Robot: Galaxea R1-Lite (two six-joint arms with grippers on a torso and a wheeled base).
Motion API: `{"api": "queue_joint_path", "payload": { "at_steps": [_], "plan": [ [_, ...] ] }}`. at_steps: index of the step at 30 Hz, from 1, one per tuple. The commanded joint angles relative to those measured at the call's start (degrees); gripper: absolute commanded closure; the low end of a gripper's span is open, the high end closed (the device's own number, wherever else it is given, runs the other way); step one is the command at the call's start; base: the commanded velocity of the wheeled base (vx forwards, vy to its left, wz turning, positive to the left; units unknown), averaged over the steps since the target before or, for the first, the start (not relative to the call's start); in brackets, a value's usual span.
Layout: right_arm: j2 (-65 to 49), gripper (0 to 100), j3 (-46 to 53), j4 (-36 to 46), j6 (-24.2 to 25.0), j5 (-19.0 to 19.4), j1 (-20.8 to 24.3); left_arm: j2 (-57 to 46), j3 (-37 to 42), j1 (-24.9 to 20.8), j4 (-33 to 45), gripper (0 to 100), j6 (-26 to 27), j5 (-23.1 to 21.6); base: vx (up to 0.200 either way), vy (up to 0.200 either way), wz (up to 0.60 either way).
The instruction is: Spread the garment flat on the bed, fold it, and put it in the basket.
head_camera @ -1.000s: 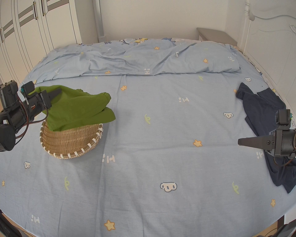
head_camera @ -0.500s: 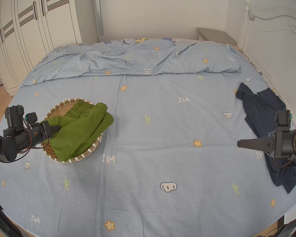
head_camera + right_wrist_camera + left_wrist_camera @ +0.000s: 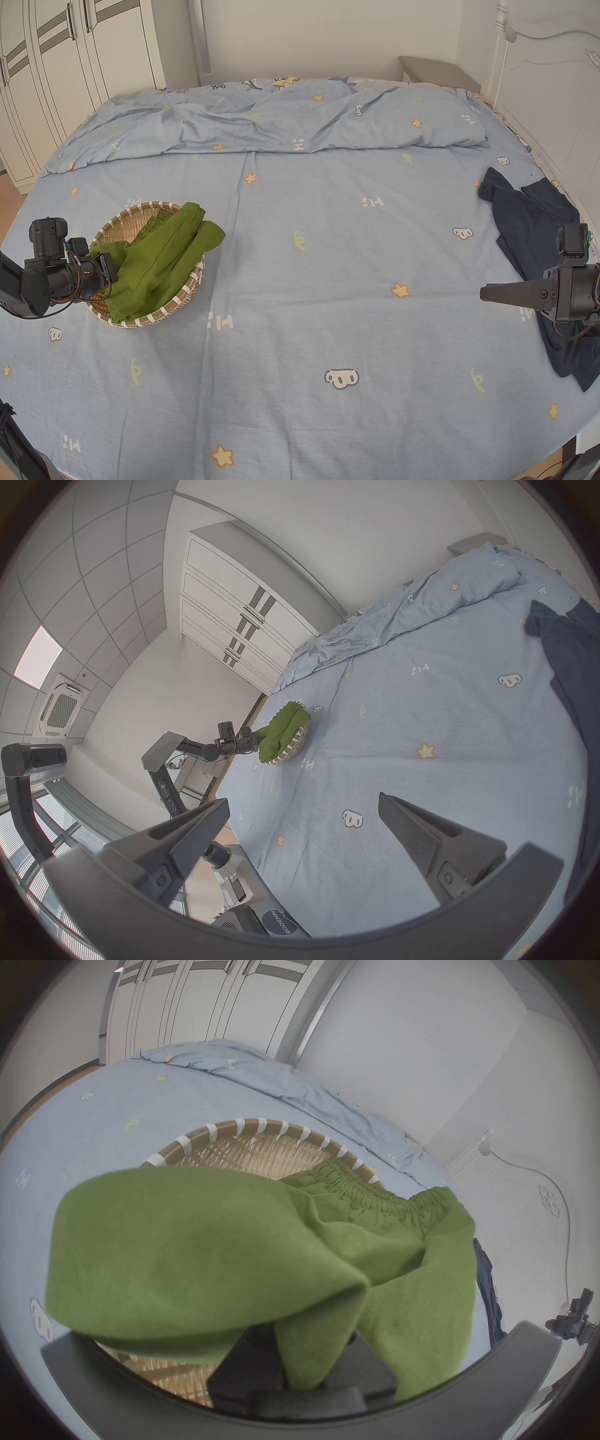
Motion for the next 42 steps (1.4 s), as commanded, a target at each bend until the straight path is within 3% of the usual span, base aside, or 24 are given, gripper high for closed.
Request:
{"api": "queue_joint_path", "payload": {
  "at_steps": [1,2,12,21,25,29,34,36,39,42],
  "plan": [
    [0.08,0,0.00,-0.04,-0.01,0.05,0.02,2.85,-1.10,-0.76,0.96,100,-0.07,0.48,0.000,0.000,0.00],
    [0.08,0,0.00,-0.04,-0.01,0.05,0.02,2.59,-1.36,-0.85,2.02,0,-0.07,0.56,0.000,0.000,0.00],
    [0.08,0,0.00,-0.13,-0.01,0.05,0.02,-5.67,-3.30,-0.93,11.33,0,0.01,0.65,0.000,0.000,0.00],
    [0.08,0,0.08,-0.13,-0.01,0.05,0.02,-21.05,-9.27,-0.58,32.52,0,3.44,0.74,0.000,0.000,0.00],
    [0.08,0,0.35,-0.30,-0.09,0.05,0.20,-24.30,-17.18,-0.23,48.16,0,3.97,4.25,0.000,0.000,0.00],
    [-0.01,0,0.87,-0.30,-0.09,-0.04,0.46,-26.68,-18.94,-0.67,51.59,0,4.32,6.72,0.000,0.000,0.00],
    [-5.02,0,7.55,-0.39,-5.28,-1.80,-0.42,-35.99,-17.10,-4.27,52.47,0,4.58,6.98,0.000,0.000,0.00],
    [-9.76,0,12.21,-0.39,-8.97,-4.35,-2.44,-43.46,-12.53,-7.70,51.76,0,3.88,7.68,0.000,0.000,0.00],
    [-13.90,0,15.64,-0.30,-9.76,-5.40,-5.87,-49.27,-8.75,-9.02,52.38,0,3.00,8.39,0.000,0.000,0.00],
    [-23.21,0,23.64,-0.22,-9.59,-5.49,-8.41,-61.83,-0.22,-8.58,52.20,0,2.56,10.41,0.000,0.000,0.00]
  ]
}}
